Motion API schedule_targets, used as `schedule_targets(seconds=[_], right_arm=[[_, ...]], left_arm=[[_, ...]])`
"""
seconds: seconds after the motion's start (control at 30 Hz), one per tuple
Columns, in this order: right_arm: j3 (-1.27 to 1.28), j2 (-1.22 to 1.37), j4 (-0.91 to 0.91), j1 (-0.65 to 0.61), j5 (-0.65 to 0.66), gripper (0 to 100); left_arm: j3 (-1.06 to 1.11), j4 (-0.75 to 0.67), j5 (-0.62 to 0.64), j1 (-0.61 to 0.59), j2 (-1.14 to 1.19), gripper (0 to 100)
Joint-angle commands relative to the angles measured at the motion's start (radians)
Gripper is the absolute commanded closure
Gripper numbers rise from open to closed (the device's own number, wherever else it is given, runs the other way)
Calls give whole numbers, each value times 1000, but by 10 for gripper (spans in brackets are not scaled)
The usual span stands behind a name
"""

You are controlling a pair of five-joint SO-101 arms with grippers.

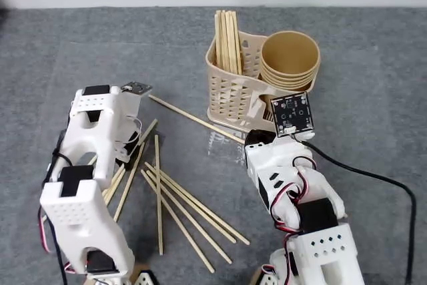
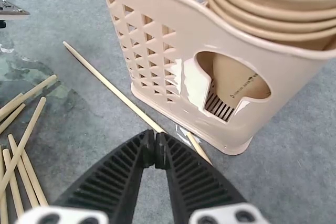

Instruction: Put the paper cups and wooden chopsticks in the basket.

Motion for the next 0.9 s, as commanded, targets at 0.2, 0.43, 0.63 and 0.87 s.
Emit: schedule_targets(seconds=[0.2, 0.43, 0.63, 0.87], right_arm=[[-5, -19, -1, 12, -11, 981], [-5, -19, -1, 12, -11, 981], [-5, -19, 1, 12, -11, 981], [-5, -19, -1, 13, -11, 981]], left_arm=[[-19, 83, -6, 11, -232, 991], [-12, 84, -8, 8, -238, 990], [-38, 101, -11, 11, -272, 990], [-245, 158, 54, 83, -497, 989]])
